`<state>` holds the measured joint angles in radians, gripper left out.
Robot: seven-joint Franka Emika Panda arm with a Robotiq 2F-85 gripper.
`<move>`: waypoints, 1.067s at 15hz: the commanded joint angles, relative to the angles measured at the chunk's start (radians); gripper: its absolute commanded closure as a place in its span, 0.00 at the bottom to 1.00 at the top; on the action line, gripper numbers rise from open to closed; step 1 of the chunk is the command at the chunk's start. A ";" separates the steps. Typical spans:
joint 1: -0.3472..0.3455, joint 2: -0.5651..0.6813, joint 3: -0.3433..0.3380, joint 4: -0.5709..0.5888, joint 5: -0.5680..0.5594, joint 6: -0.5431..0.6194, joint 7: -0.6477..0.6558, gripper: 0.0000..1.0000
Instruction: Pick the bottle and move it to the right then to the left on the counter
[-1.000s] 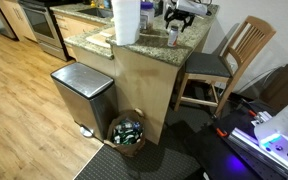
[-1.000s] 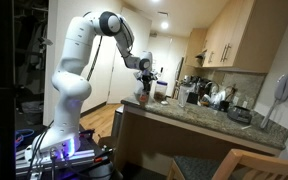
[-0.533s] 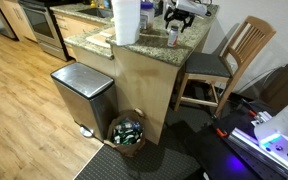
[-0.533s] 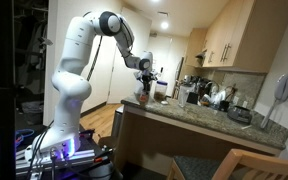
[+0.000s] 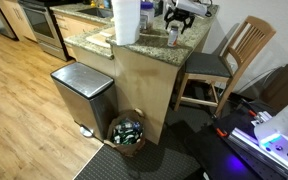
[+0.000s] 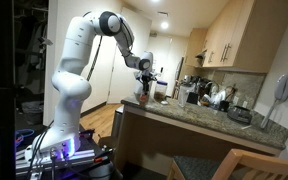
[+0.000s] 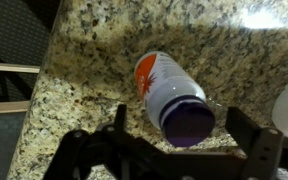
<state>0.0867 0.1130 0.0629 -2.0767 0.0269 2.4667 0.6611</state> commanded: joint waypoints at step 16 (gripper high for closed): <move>0.005 0.002 -0.011 0.000 0.060 -0.031 -0.004 0.73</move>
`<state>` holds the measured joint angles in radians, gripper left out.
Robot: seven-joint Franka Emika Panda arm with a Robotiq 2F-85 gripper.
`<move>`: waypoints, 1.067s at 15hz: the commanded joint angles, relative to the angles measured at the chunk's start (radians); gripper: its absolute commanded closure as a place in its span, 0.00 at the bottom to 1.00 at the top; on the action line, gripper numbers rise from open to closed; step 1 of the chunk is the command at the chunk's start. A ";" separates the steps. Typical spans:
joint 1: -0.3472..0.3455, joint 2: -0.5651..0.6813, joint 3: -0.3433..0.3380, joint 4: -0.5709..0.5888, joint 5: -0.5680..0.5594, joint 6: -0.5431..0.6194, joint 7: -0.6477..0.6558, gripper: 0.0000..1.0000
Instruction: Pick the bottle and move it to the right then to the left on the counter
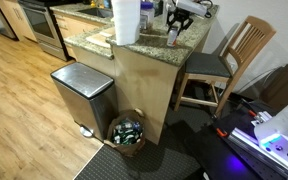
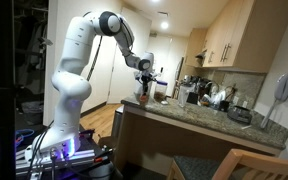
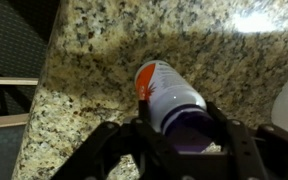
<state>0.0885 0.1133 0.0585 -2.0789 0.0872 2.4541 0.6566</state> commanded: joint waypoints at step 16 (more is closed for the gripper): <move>0.023 -0.087 0.015 0.316 -0.352 -0.346 0.073 0.73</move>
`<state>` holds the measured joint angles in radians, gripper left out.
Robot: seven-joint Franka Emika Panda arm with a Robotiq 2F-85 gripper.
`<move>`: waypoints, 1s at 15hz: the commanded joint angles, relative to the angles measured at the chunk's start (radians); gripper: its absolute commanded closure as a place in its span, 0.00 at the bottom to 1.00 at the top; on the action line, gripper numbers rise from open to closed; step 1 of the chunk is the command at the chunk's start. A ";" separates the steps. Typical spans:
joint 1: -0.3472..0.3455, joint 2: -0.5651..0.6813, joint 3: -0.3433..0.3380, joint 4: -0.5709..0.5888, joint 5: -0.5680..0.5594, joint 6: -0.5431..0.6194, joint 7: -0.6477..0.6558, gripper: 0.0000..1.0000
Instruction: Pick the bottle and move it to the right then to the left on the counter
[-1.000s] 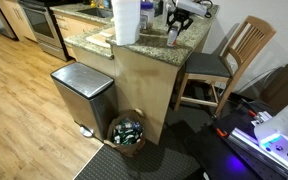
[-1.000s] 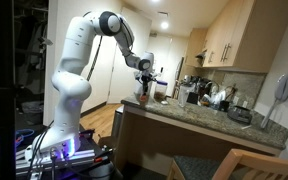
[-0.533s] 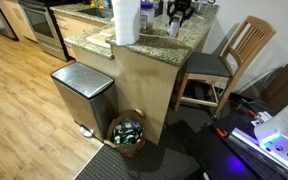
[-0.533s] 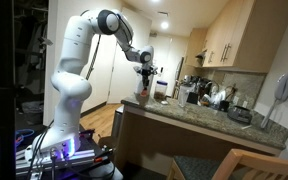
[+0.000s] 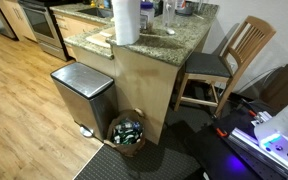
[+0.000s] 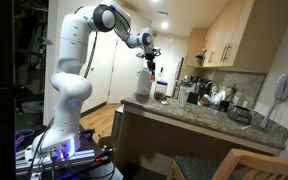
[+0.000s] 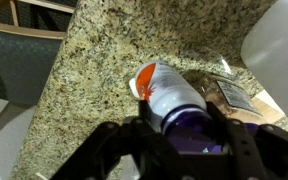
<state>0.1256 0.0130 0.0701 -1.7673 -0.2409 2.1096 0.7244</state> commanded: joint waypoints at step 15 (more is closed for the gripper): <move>-0.113 0.174 -0.138 0.208 0.054 0.085 0.170 0.73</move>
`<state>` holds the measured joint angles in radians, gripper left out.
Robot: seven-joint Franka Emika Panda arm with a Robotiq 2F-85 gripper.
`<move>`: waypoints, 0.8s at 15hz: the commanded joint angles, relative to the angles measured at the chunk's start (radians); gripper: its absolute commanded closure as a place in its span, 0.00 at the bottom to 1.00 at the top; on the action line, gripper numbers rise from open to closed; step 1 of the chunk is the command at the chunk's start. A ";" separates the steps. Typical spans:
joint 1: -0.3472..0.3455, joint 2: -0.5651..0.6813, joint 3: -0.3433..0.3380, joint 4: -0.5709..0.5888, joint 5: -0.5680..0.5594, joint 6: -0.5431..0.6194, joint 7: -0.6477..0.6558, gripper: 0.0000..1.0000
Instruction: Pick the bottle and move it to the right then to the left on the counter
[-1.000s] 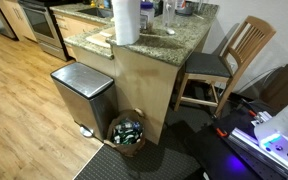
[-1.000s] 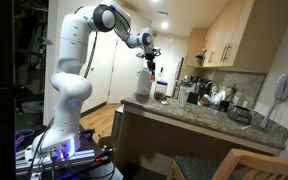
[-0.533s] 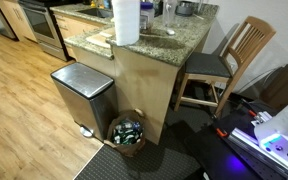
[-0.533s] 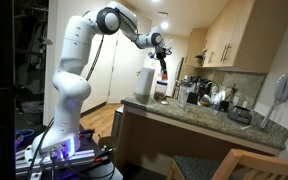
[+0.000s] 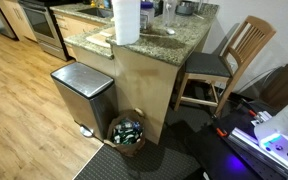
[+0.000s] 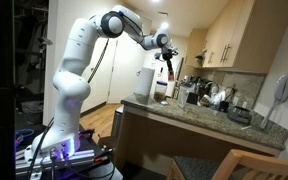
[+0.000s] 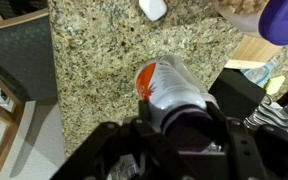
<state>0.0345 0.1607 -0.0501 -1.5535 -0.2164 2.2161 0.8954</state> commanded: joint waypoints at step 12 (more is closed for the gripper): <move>-0.090 0.220 -0.046 -0.035 0.313 0.190 -0.050 0.73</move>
<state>-0.0466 0.3502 -0.1098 -1.5813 0.0321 2.3929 0.8842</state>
